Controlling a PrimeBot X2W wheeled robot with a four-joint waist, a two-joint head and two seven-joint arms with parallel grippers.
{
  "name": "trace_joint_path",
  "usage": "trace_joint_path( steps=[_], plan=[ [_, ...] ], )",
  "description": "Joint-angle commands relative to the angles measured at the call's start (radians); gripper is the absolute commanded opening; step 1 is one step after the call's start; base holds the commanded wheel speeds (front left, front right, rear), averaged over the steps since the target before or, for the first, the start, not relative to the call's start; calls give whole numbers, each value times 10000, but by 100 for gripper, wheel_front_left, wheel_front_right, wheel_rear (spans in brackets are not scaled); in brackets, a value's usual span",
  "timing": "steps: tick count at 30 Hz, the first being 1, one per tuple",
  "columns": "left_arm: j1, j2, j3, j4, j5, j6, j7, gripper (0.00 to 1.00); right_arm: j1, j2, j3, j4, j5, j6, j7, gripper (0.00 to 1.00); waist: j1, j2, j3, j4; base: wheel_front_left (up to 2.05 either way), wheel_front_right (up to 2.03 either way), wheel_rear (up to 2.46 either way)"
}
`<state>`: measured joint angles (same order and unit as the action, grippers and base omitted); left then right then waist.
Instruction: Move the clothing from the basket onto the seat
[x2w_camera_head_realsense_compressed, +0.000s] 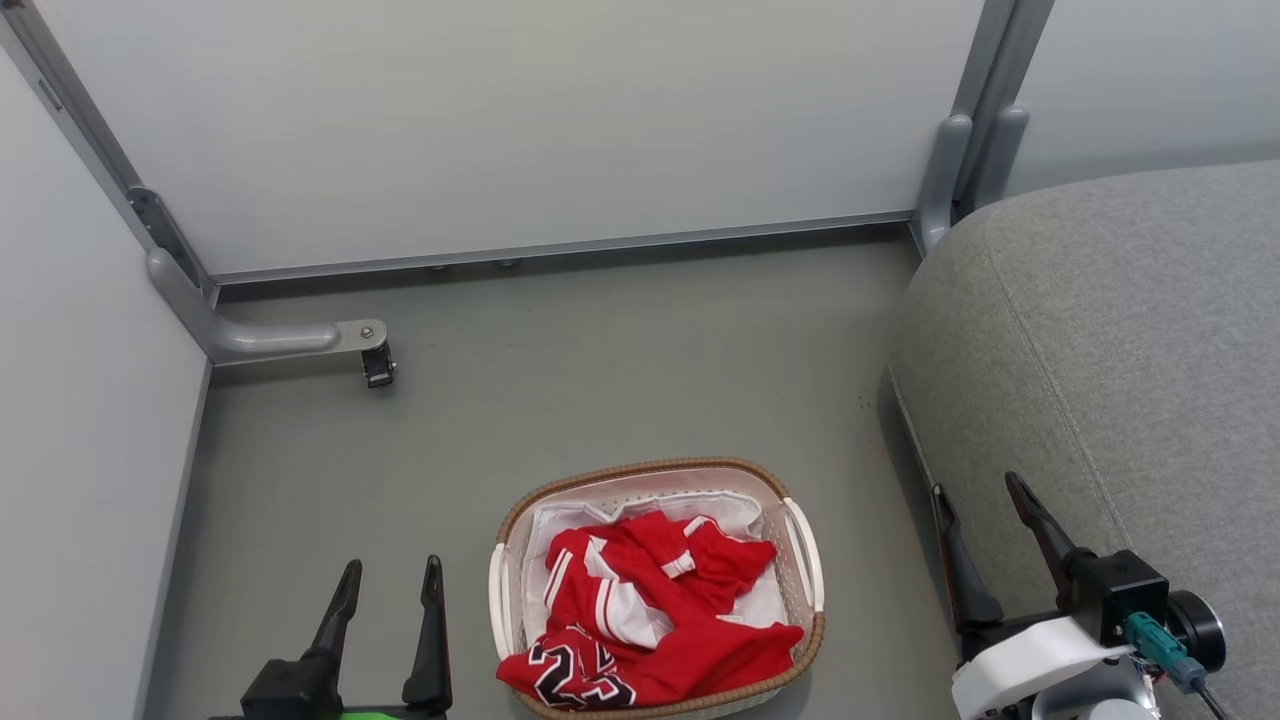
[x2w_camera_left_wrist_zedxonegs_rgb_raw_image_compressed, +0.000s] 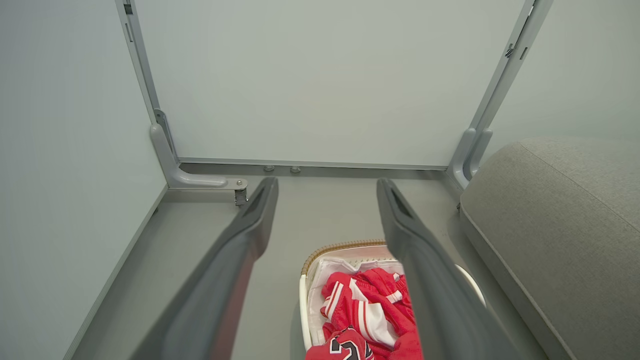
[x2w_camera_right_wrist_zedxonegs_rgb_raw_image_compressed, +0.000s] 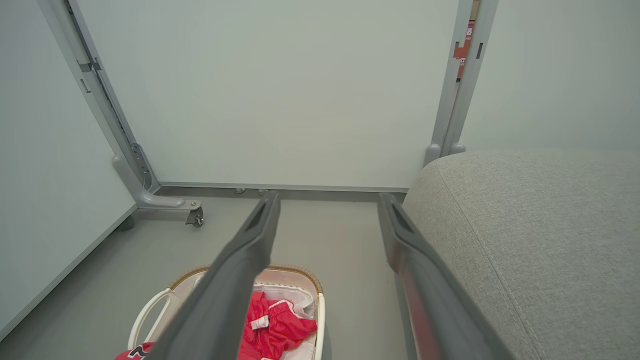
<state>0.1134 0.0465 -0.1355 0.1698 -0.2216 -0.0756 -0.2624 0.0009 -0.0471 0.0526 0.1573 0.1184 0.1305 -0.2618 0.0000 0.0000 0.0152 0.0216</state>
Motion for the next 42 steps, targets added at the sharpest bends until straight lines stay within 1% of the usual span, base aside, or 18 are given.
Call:
trace_joint_path(
  steps=[1, 7, 12, 18, 25, 31, 37, 42],
  plan=[
    [119, 70, 3, -3, 54, 31, -38, 100, 65, -60, -5, -10, -15, 2, -49, 100, 0, 0, 6, -6, 0, 0, 0],
    [77, 70, -23, -63, 71, 13, -38, 100, 23, -60, -26, -103, -24, 2, -49, 100, 0, 0, 165, -29, 0, 0, 0],
    [-258, 68, -68, -157, 31, -32, -38, 100, -187, -60, -116, -255, -99, 2, -49, 100, 0, 0, 670, -54, 0, 0, 0],
    [-872, 68, -247, -92, 97, -110, -38, 100, -590, -59, -216, -484, -167, 2, -48, 100, 0, 0, 1740, -152, 0, 0, 0],
    [-2252, 65, -475, 301, 409, -264, -26, 100, -1333, -57, -288, -828, -229, 2, -38, 100, 0, 0, 3597, -373, 0, 0, 0],
    [-3934, 64, -911, 1740, 825, -388, -26, 100, -2020, -56, -288, -1065, -145, 2, -38, 100, 0, 0, 4963, -589, 0, 0, 0],
    [-5569, 68, -1627, 4150, 855, -477, -26, 100, -2653, -56, -59, -1219, -97, 2, -38, 100, 0, 0, 5946, -959, 0, 0, 0],
    [-6698, 84, -2266, 6007, 1220, -522, -26, 100, -3118, -50, -85, -1420, 138, 1, -38, 100, 0, 0, 6658, -1388, 0, 0, 0]
  ],
)
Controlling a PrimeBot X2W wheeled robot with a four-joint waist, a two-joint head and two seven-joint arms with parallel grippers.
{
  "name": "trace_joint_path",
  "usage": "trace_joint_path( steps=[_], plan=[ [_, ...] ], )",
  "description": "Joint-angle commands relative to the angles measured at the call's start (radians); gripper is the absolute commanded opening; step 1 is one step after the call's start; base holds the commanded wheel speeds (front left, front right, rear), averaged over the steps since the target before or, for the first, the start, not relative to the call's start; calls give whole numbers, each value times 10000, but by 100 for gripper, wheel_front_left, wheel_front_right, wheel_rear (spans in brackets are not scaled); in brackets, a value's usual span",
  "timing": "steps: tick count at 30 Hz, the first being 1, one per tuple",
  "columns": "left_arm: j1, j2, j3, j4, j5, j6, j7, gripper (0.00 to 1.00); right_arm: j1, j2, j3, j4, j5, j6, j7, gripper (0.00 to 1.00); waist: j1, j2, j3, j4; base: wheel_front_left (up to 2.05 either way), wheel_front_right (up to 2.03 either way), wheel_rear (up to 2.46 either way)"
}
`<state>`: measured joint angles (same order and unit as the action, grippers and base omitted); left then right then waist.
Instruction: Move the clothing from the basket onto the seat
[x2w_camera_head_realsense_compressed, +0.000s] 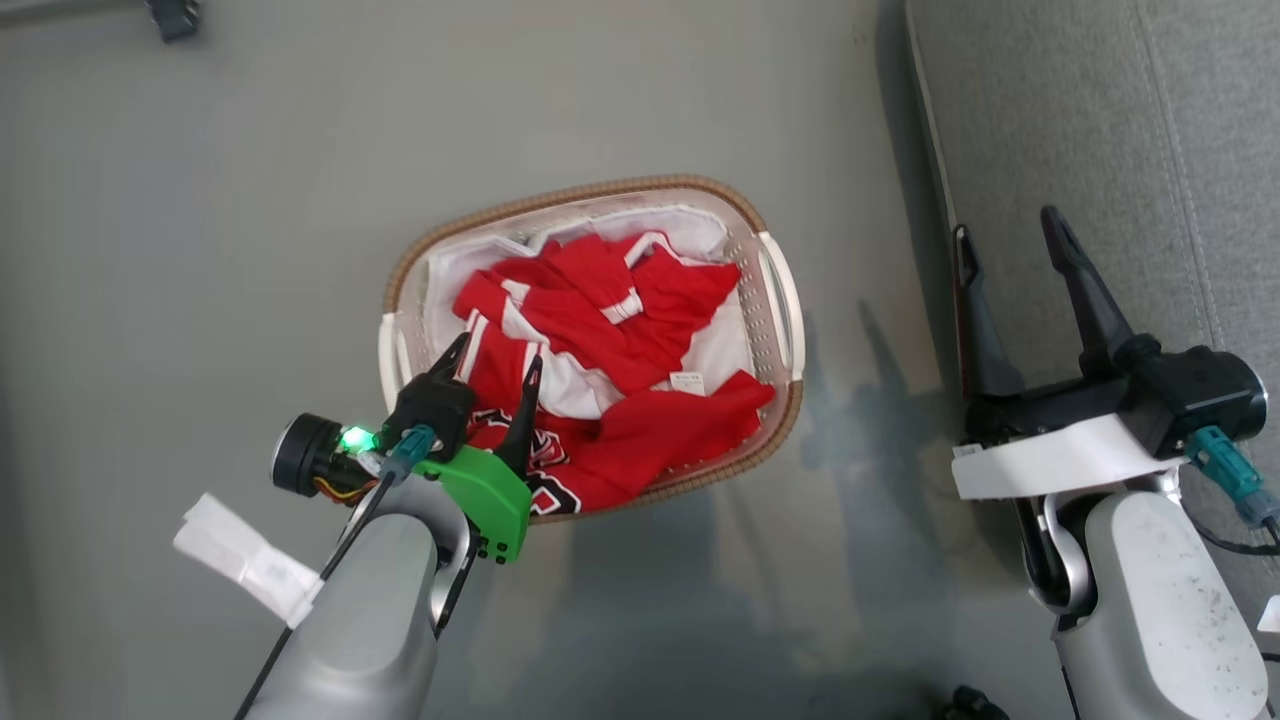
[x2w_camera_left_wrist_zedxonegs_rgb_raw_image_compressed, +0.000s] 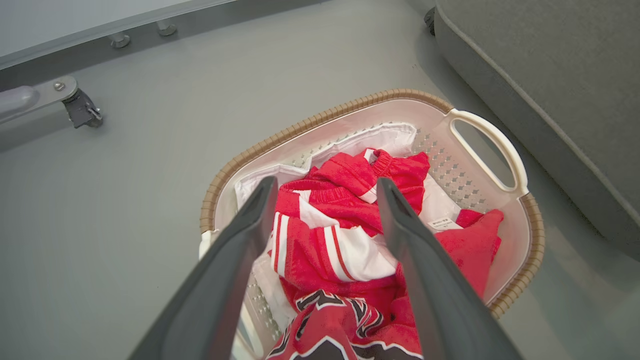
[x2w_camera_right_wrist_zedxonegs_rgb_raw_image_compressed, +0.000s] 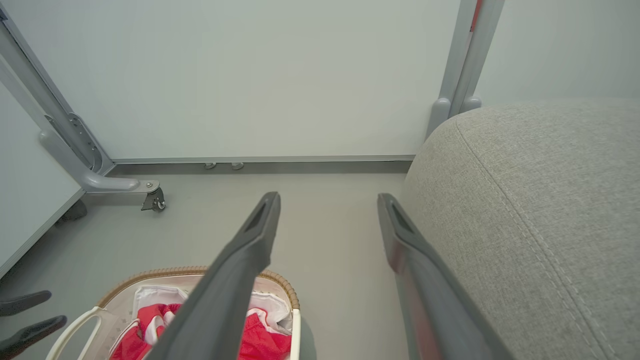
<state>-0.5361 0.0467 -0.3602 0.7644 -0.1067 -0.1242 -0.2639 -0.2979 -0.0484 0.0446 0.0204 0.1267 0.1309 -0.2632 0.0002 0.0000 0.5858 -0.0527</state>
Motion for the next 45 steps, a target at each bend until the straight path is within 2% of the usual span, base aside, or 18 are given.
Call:
trace_joint_path(
  steps=[1, 10, 24, 26, 27, 28, 29, 30, 31, 32, 38, 45],
  plan=[
    [-383, 81, -140, 350, 132, -44, -12, 100, -178, -35, -20, -74, 79, -3, -25, 100, -2, 0, 1050, -705, 0, 0, 0],
    [-1836, 74, -668, 2527, 58, -29, 82, 100, -544, -33, 230, -375, 469, -3, -25, 100, -2, 0, 2086, -1386, 0, 0, 0],
    [-3119, 169, -568, 4345, -154, 678, 109, 100, -868, -33, 503, -690, 968, -3, -25, 100, -2, 0, 2833, -1771, 0, 0, 0],
    [-3187, 172, -558, 4486, -215, 729, 104, 87, -880, -34, 515, -670, 1021, -3, -25, 100, -2, 0, 2835, -1763, 0, 0, 0],
    [-3209, 173, -544, 4554, -260, 741, 97, 63, -898, -34, 519, -654, 1050, -3, -25, 100, -2, 0, 2828, -1755, 0, 0, 0],
    [-3217, 177, -533, 4588, -287, 768, 90, 49, -916, -34, 525, -643, 1058, -3, -25, 100, -2, 0, 2819, -1749, 0, 0, 0],
    [-3218, 184, -518, 4621, -311, 797, 75, 30, -936, -34, 536, -628, 1052, -3, -25, 100, -2, 0, 2802, -1744, 0, 0, 0],
    [-3215, 185, -514, 4647, -349, 812, 70, 20, -950, -34, 543, -612, 1062, -3, -25, 100, -2, 0, 2786, -1741, 0, 0, 0],
    [-3209, 193, -503, 4669, -381, 809, 59, 2, -965, -34, 553, -590, 1075, -3, -25, 100, -2, 0, 2761, -1739, 0, 0, 0],
    [-3198, 205, -496, 4677, -405, 812, 58, 0, -972, -34, 560, -572, 1086, -3, -25, 100, -2, 0, 2731, -1738, 0, 0, 0],
    [-2883, 217, -441, 4424, -562, 681, -9, 0, -859, -35, 473, -417, 1092, -3, -25, 100, -2, 0, 2332, -1653, 0, 0, 0],
    [-2128, 314, -363, 3189, -786, 385, -19, 0, -652, -37, 344, -158, 856, -3, -25, 100, -2, 0, 1338, -1348, 0, 0, 0]
  ],
)
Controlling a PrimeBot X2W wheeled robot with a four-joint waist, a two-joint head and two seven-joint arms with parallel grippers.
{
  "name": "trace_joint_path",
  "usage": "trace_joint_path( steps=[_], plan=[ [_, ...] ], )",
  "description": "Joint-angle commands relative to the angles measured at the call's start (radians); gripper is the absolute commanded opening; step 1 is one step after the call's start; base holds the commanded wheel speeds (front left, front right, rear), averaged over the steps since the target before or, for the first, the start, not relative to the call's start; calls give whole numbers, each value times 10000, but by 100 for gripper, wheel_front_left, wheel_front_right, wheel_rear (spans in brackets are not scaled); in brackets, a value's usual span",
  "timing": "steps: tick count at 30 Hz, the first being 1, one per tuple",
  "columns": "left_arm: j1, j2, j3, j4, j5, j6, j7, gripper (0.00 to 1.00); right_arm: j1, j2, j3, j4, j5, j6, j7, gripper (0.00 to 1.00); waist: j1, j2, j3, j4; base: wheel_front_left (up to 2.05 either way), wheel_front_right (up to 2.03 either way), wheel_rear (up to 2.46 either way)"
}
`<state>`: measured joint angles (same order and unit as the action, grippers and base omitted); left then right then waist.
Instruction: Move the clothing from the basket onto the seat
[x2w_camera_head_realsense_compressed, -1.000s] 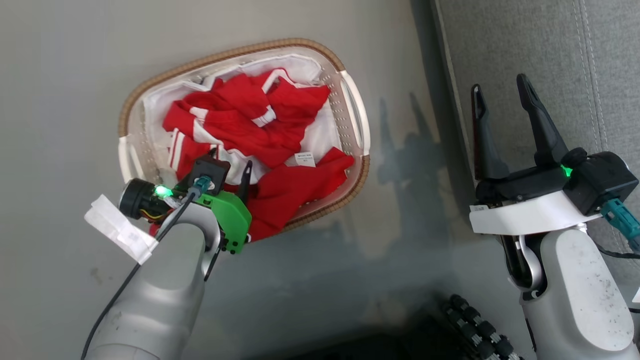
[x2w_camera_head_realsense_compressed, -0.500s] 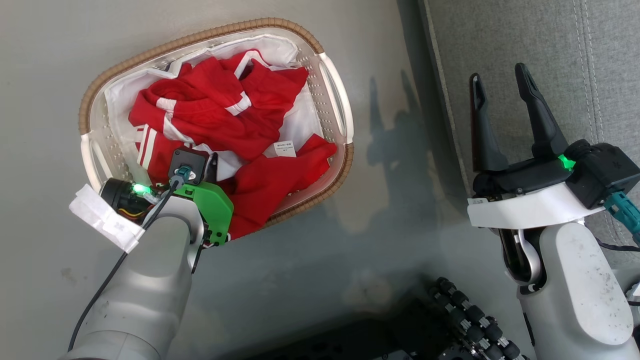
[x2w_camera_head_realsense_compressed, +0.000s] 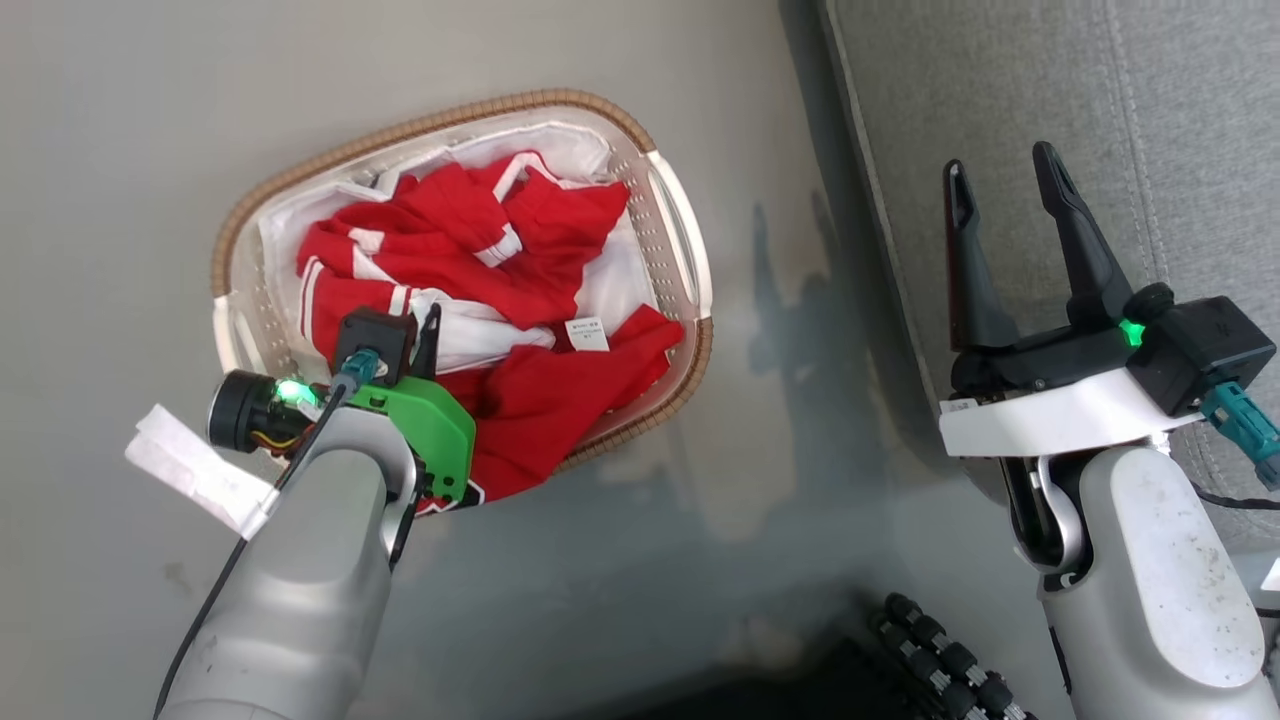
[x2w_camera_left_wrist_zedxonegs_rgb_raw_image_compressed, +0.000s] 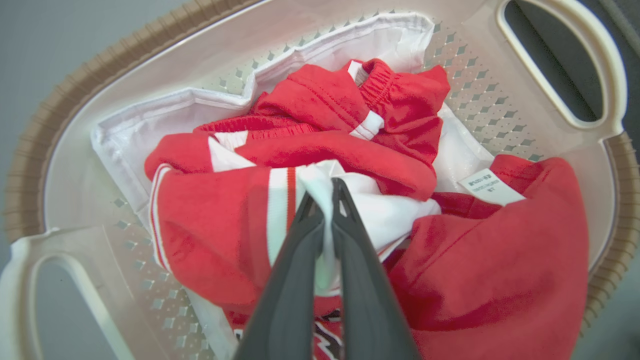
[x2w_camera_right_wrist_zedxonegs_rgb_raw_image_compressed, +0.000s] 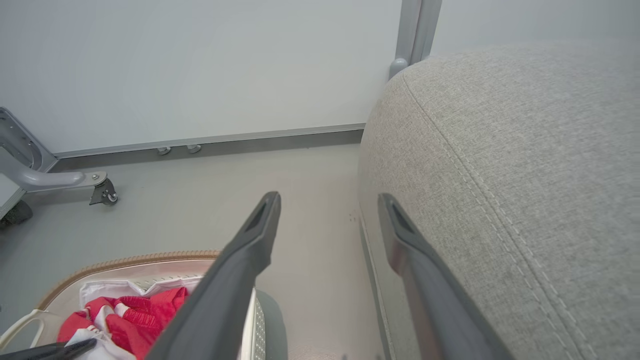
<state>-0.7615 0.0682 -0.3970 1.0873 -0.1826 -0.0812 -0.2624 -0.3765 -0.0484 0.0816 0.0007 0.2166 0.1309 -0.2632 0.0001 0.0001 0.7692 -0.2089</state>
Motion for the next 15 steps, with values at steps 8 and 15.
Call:
trace_joint_path(
  steps=[8, 15],
  plan=[
    [1428, 198, 126, -1854, -243, -257, -35, 0, 702, -40, -229, 465, -408, -3, -25, 100, -1, -1, -2292, 752, 0, 0, 0],
    [2649, 559, -117, -3934, -112, -416, -38, 0, 1599, -41, -369, 841, -697, -3, -25, 100, -1, -1, -4114, 1198, 0, 0, 0]
  ],
)
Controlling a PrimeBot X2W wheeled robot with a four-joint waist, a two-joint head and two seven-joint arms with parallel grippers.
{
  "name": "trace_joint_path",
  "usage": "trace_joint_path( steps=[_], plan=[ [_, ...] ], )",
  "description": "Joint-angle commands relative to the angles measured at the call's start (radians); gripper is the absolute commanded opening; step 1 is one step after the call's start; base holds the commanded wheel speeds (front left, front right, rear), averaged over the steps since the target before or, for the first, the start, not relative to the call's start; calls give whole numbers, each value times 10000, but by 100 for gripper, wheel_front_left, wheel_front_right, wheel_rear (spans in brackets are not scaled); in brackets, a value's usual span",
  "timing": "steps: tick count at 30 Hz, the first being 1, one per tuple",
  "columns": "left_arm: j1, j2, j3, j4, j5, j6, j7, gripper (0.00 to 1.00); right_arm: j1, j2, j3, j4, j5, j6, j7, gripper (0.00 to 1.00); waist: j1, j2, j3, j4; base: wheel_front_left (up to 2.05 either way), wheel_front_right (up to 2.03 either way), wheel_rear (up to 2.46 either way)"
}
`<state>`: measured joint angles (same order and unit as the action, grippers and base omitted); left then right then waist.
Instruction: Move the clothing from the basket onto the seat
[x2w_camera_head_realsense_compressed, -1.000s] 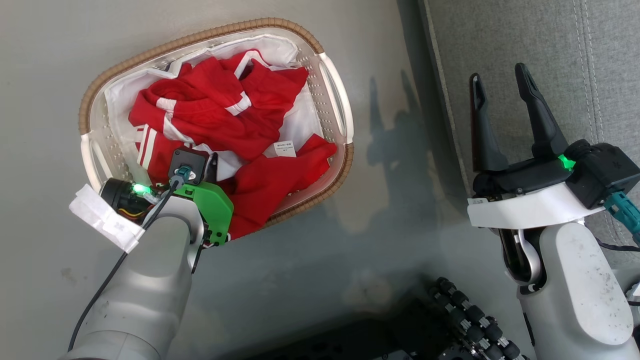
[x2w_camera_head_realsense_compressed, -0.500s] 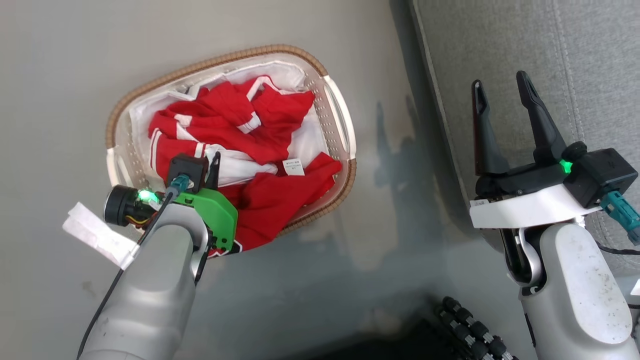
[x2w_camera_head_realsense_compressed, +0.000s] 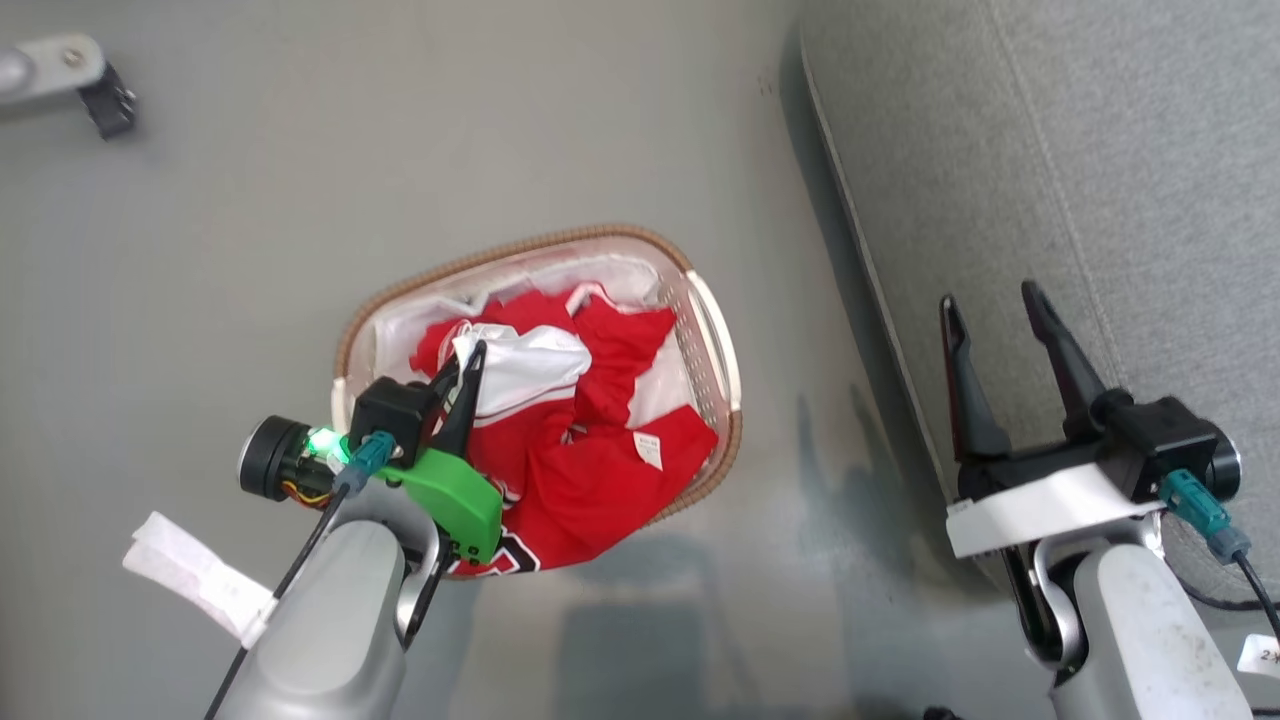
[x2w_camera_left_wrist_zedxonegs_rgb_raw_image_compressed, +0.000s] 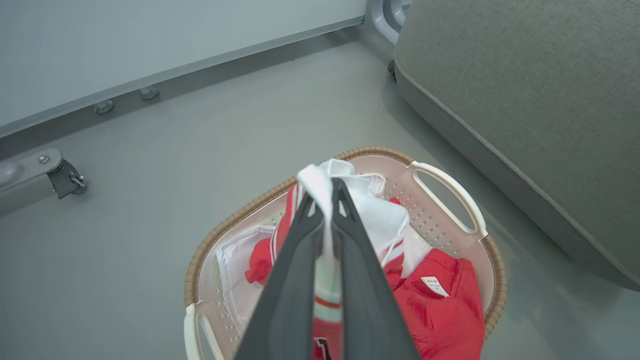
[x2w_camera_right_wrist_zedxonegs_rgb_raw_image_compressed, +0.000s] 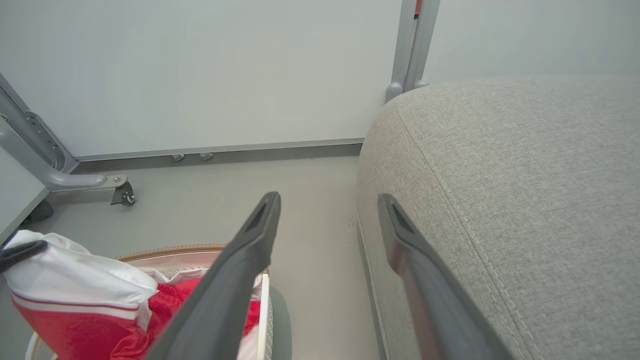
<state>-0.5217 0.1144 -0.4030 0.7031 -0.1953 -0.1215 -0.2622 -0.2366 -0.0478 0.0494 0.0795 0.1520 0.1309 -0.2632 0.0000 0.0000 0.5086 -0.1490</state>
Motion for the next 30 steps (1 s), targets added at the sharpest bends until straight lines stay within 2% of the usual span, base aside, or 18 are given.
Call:
trace_joint_path(
  steps=[1, 9, 16, 24, 30],
  plan=[
    [355, 193, -108, -372, 31, -31, -40, 0, 321, -49, -48, 86, -70, -3, -25, 100, 0, 0, -1692, 633, 0, 0, 0],
    [702, 1109, -836, -2188, -50, -100, 1, 0, 1228, -47, 38, 400, -192, -3, -25, 100, 0, 0, -3309, 777, 0, 0, 0],
    [118, 2153, -1987, -4025, -321, -99, 871, 0, 1713, -47, 281, 520, -217, -3, -25, 100, 0, 0, -4346, 789, 0, 0, 0],
    [-1271, 3110, -2614, -5905, -922, -99, 1972, 0, 1700, -44, 651, 491, -455, -3, -25, 100, 0, 0, -4819, 796, 0, 0, 0],
    [-2314, 3462, -2646, -6199, -1179, -100, 2304, 0, 1208, -41, 1438, 375, -471, -3, -25, 100, 0, 0, -4880, 702, 0, 0, 0]
  ],
)
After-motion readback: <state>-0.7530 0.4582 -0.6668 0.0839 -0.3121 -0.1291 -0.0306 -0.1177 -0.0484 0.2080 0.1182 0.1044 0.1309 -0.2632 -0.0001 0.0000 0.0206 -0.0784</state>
